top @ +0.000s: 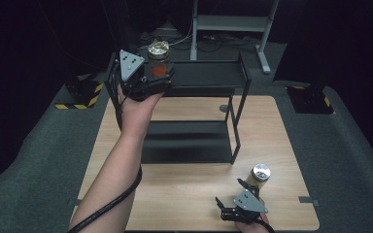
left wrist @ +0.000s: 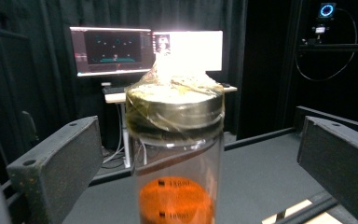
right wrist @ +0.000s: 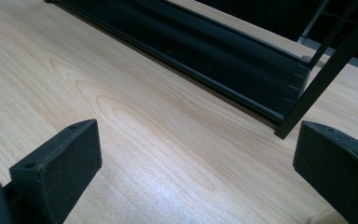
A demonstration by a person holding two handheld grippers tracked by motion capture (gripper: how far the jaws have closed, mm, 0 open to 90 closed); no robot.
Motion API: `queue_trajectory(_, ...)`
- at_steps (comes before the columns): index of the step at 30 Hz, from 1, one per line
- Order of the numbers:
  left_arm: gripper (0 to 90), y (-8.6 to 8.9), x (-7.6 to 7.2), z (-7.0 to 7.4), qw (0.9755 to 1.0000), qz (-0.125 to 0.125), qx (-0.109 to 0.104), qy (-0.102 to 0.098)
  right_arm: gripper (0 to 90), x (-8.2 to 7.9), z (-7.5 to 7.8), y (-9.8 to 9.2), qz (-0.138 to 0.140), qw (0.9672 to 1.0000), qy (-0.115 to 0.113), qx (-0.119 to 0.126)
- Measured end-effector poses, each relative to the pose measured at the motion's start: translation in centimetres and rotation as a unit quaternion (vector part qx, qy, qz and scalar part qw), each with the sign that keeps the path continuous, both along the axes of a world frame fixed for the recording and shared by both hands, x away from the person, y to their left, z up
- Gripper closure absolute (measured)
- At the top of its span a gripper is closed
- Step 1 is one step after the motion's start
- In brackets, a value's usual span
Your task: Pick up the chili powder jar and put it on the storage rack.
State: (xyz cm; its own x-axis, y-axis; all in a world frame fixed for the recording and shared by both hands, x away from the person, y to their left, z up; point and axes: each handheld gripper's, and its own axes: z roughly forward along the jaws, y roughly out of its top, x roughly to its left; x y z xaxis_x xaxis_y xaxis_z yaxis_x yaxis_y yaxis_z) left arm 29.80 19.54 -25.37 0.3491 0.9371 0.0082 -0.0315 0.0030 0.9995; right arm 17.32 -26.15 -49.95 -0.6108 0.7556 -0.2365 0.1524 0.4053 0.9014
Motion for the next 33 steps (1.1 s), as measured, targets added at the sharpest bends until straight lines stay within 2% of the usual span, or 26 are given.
queue_trajectory(7, 0.4, 0.5, -1.8, 0.0, 0.9999, -0.009, 0.006, -0.001, 0.0, -0.1, 0.0, 0.1, -0.001, 1.0000, -0.002, -0.001)
queue_trajectory(16, 0.4, 1.3, -4.2, -0.5, 0.9998, -0.008, 0.017, -0.008, 0.0, -0.1, 0.0, 0.1, 0.000, 1.0000, -0.001, -0.004)
queue_trajectory(33, 0.4, 2.8, -7.0, -2.3, 0.9995, -0.022, 0.024, -0.003, 0.0, -0.1, 0.0, 0.2, 0.001, 1.0000, -0.004, -0.008)
